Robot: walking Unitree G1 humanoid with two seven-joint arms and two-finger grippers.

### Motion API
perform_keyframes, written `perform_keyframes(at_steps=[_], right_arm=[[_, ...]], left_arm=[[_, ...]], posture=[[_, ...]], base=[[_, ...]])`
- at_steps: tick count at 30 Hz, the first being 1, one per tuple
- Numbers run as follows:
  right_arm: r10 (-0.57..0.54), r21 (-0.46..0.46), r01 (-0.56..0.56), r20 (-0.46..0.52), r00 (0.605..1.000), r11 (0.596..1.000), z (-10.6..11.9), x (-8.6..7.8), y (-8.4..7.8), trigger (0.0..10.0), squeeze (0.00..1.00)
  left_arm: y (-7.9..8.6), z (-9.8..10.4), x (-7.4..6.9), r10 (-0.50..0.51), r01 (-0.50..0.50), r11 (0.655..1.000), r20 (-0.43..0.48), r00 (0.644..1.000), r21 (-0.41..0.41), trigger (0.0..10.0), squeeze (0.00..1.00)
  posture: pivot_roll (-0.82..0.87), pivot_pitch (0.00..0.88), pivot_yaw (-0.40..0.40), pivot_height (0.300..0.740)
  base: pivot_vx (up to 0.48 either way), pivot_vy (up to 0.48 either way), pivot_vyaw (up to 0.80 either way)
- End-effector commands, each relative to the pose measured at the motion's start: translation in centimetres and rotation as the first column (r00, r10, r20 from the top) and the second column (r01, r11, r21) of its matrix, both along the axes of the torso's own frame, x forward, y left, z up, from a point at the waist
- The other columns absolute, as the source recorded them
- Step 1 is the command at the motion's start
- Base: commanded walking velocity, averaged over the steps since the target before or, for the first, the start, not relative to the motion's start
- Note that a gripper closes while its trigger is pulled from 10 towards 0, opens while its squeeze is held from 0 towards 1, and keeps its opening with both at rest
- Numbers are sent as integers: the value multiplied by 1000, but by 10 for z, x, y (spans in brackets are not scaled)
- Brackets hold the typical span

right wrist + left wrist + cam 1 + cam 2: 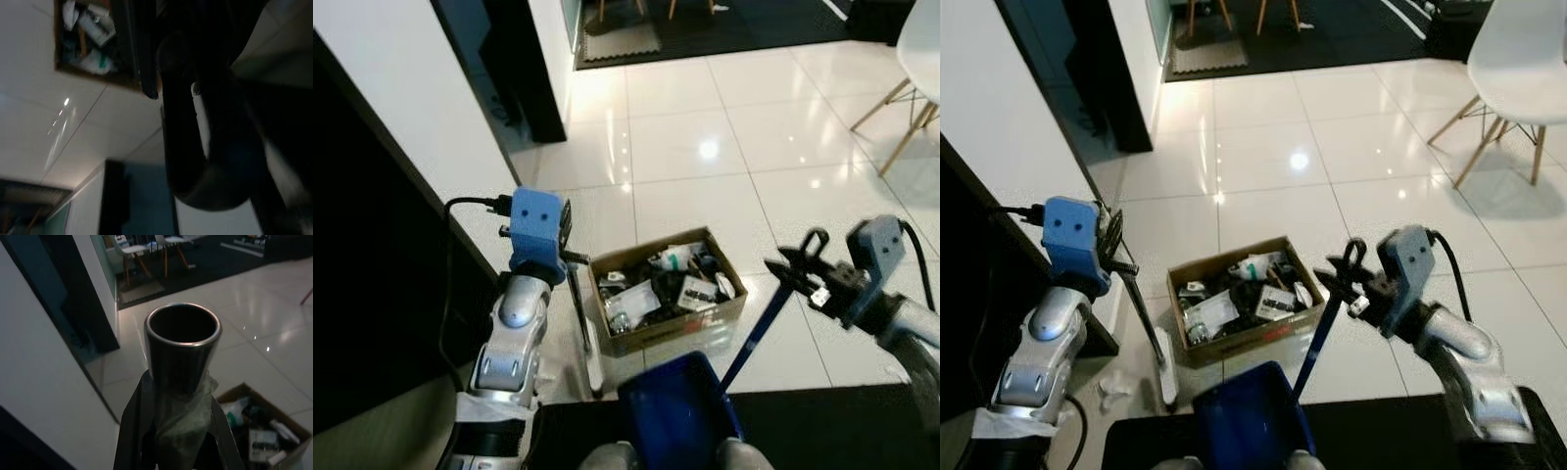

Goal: Sweep floor

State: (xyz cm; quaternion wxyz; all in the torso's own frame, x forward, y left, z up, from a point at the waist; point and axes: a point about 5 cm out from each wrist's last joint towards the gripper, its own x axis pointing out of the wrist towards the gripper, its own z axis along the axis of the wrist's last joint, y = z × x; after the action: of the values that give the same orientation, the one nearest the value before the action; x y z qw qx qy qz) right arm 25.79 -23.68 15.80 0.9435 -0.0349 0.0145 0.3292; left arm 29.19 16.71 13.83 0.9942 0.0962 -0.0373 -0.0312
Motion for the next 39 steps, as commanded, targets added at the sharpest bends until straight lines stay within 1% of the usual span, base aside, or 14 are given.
perform_keyframes(at_steps=[1, 3, 4, 5, 6, 7, 8, 13, 16, 20, 25, 30, 34, 39], right_arm=[[-37, 18, 36, 55, 998, 999, 16, -1, -6, 10000, 0], [-74, 9, 74, 69, 995, 997, 18, -1, -12, 10000, 0], [-129, 11, 128, 84, 988, 992, 19, 1, -19, 10000, 0], [-228, 8, 228, 95, 969, 974, 17, 3, -31, 10000, 0], [-228, 8, 228, 95, 969, 974, 17, 3, -31, 10000, 0], [-272, -1, 273, 89, 958, 962, 12, 5, -36, 10000, 0], [-314, -47, 317, 61, 947, 947, -1, 6, -39, 10000, 0], [-336, -98, 336, 14, 942, 937, -17, 1, -38, 10000, 0], [-400, -149, 399, 21, 916, 905, -24, 2, -46, 10000, 0], [-512, -141, 523, 104, 852, 841, -25, 11, -65, 10000, 0], [-517, -188, 538, 154, 842, 822, -27, 18, -66, 10000, 0], [-475, -229, 503, 169, 864, 833, -30, 24, -59, 10000, 0], [-466, -227, 497, 177, 867, 838, -31, 27, -58, 10000, 0], [-407, -231, 436, 162, 899, 870, -42, 35, -45, 10000, 0]], left_arm=[[9, 3, -1, 13, -14, 999, 23, 1000, 47, 10000, 0], [10, 2, -1, 14, -15, 999, 20, 1000, 48, 10000, 0], [10, 1, -1, 14, -15, 999, 14, 1000, 49, 10000, 0], [10, -2, 0, 12, -12, 999, 3, 1000, 52, 10000, 0], [10, -2, 0, 12, -12, 999, 3, 1000, 52, 10000, 0], [10, -4, 0, 10, -10, 999, -3, 1000, 54, 10000, 0], [9, -6, 0, 6, -6, 998, -11, 1000, 58, 10000, 0], [9, -8, 2, 5, -4, 998, -17, 1000, 62, 10000, 0], [10, -9, 2, 8, -7, 998, -20, 1000, 62, 10000, 0], [11, -13, 0, 12, -10, 998, -30, 999, 63, 10000, 0], [10, -14, -1, 5, -3, 998, -38, 999, 66, 10000, 0], [5, -17, -3, -13, 17, 998, -52, 999, 66, 10000, 0], [4, -18, -3, -20, 24, 998, -58, 998, 65, 10000, 0], [-3, -22, -3, -49, 52, 998, -80, 996, 44, 10000, 0]], posture=[[-9, 46, 85, 740], [-16, 51, 92, 740], [-23, 54, 98, 740], [-29, 60, 105, 740], [-29, 60, 105, 740], [-29, 60, 105, 740], [-30, 61, 107, 740], [-29, 72, 111, 740], [-28, 78, 111, 740], [-28, 84, 112, 740], [-3, 109, 119, 740], [1, 137, 120, 740], [2, 142, 121, 740], [26, 180, 133, 740]], base=[[0, 0, 0], [0, 0, 0], [0, 0, 0], [0, 0, 0], [0, 0, 0], [0, 0, 0], [0, 0, 0], [0, 0, 0], [0, 0, 0], [0, 0, 0], [0, 0, 0], [0, 0, 0], [0, 0, 0], [0, 0, 0]])
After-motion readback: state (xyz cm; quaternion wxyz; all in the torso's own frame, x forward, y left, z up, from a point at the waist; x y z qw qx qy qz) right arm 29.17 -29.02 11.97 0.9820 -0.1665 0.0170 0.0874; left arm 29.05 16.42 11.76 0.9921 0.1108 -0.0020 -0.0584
